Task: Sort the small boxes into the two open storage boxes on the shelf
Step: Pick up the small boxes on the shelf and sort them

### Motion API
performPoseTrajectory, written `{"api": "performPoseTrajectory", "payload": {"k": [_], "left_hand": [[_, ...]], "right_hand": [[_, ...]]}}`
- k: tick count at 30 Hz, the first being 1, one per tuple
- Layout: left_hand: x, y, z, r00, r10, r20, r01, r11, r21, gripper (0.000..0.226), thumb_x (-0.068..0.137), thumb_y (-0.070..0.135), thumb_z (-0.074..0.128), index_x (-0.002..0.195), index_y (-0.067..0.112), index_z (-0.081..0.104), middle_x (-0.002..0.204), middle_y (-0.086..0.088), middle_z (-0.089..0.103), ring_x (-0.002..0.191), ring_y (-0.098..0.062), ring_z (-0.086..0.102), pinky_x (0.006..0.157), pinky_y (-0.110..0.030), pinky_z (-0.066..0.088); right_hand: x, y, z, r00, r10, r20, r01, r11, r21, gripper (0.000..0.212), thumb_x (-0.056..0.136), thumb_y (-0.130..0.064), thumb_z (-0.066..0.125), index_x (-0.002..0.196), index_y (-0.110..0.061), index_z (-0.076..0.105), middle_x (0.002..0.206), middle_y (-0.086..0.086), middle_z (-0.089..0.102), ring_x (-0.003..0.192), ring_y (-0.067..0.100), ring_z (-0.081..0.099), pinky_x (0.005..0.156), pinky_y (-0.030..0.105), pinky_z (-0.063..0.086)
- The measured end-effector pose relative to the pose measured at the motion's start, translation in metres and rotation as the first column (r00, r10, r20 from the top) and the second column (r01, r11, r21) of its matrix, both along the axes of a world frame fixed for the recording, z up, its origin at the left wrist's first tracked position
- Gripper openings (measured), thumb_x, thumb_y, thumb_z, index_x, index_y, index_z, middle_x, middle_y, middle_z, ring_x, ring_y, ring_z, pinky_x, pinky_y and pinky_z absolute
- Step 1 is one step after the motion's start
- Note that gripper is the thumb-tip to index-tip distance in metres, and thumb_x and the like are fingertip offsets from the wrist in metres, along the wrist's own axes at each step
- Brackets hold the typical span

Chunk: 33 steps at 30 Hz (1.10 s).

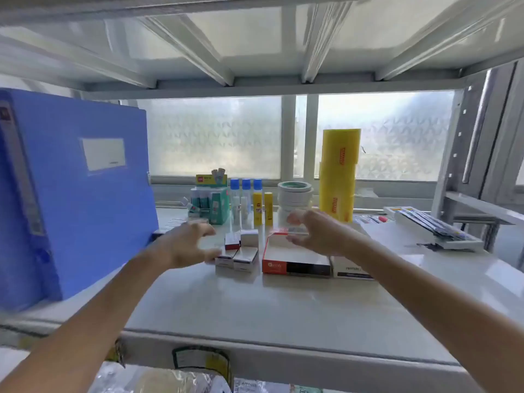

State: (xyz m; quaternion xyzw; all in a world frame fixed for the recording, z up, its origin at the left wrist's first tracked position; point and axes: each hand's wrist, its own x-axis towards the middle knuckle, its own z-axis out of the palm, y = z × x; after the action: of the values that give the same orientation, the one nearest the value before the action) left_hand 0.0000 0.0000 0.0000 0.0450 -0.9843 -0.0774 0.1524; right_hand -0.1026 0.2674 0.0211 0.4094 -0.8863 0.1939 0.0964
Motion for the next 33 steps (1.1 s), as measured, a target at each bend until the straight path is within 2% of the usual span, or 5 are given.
{"api": "performPoseTrajectory", "payload": {"k": [7,15,20,24,33], "left_hand": [[-0.008,0.007,-0.016,0.994,-0.094,0.062,0.083,0.983,0.161,0.064,0.079,0.047,0.072,0.131,0.013,0.058,0.127,-0.003,0.061,0.114,-0.015,0.057,0.092,-0.023,0.044],[-0.021,0.007,-0.019,0.989,-0.122,0.082,0.100,0.968,0.230,0.059,0.078,0.033,0.077,0.129,0.011,0.056,0.121,-0.004,0.061,0.109,-0.017,0.058,0.091,-0.028,0.051],[-0.026,0.006,-0.017,0.985,-0.138,0.106,0.111,0.967,0.231,0.061,0.078,0.035,0.077,0.129,0.011,0.055,0.111,-0.001,0.057,0.102,-0.015,0.056,0.084,-0.022,0.047],[-0.028,0.003,-0.020,0.991,-0.102,0.090,0.083,0.976,0.200,0.059,0.075,0.041,0.078,0.122,0.011,0.060,0.106,0.001,0.054,0.095,-0.012,0.054,0.077,-0.019,0.042],[-0.015,-0.006,-0.017,0.982,-0.078,0.170,0.031,0.964,0.262,0.061,0.069,0.050,0.080,0.118,0.021,0.058,0.113,0.001,0.053,0.101,-0.016,0.055,0.083,-0.025,0.048]], "right_hand": [[-0.003,-0.064,-0.022,0.998,0.042,0.055,-0.046,0.997,0.068,0.052,0.096,-0.034,0.052,0.141,-0.009,0.045,0.143,0.011,0.053,0.131,0.025,0.049,0.110,0.039,0.039],[-0.021,-0.074,-0.028,0.997,0.071,0.028,-0.068,0.993,-0.092,0.024,0.089,-0.028,0.065,0.105,-0.011,0.069,0.095,0.004,0.061,0.082,0.017,0.058,0.076,0.029,0.048],[-0.016,-0.072,-0.014,0.934,0.130,0.333,-0.128,0.991,-0.027,0.029,0.081,-0.021,0.075,0.102,-0.013,0.056,0.096,0.004,0.061,0.085,0.018,0.059,0.073,0.030,0.053],[-0.008,-0.079,-0.011,0.962,0.063,0.266,-0.102,0.985,0.139,0.043,0.086,-0.022,0.068,0.123,-0.007,0.051,0.122,0.012,0.058,0.112,0.028,0.058,0.093,0.038,0.052],[-0.020,-0.083,-0.008,0.891,0.050,0.451,-0.126,0.982,0.141,0.045,0.085,-0.029,0.069,0.122,-0.008,0.054,0.120,0.016,0.063,0.107,0.030,0.061,0.093,0.043,0.050]]}}
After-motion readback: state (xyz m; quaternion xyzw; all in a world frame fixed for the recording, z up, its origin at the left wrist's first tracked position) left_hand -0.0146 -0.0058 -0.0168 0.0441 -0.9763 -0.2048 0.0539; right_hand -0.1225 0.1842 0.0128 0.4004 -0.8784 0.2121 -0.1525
